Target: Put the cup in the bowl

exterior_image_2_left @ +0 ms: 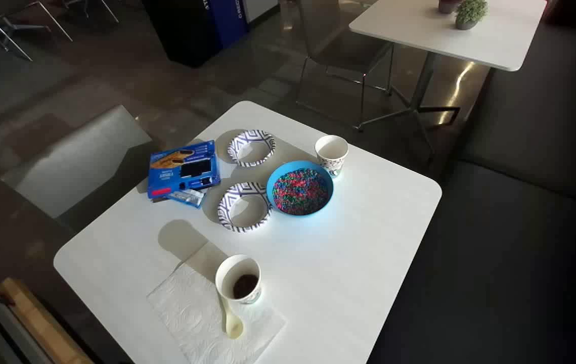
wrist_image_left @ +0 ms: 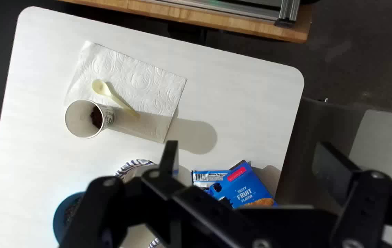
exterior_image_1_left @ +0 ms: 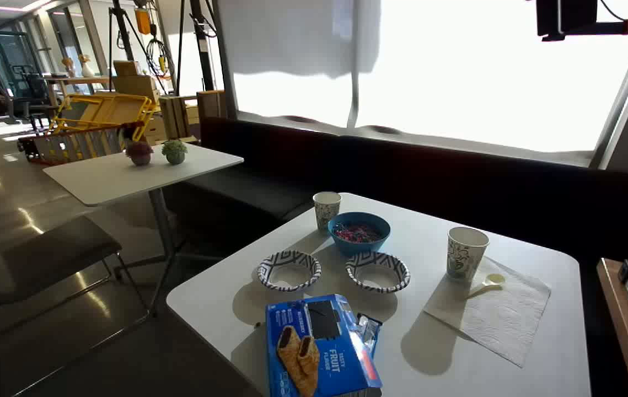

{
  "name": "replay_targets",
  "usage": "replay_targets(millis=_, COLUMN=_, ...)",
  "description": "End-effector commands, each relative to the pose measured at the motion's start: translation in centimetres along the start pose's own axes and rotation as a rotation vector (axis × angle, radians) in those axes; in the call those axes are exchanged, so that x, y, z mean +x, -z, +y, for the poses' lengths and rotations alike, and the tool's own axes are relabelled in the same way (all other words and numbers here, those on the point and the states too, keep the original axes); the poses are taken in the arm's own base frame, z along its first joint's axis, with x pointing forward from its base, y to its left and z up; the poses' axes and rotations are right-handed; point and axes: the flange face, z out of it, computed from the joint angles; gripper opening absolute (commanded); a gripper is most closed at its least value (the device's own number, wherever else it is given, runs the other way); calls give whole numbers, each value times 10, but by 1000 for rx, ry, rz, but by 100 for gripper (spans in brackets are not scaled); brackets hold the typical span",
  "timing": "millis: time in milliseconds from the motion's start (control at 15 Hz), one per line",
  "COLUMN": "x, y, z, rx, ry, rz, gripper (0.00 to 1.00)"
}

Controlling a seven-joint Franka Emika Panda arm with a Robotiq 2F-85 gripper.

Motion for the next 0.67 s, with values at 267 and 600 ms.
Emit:
replay_targets(millis=267, x=0, y=1, z=0, rx=0, ry=0, rz=-1, gripper=100)
replay_targets(millis=600, x=12, y=-7, z=2, rx=40, ry=-42, rz=-17, gripper=100)
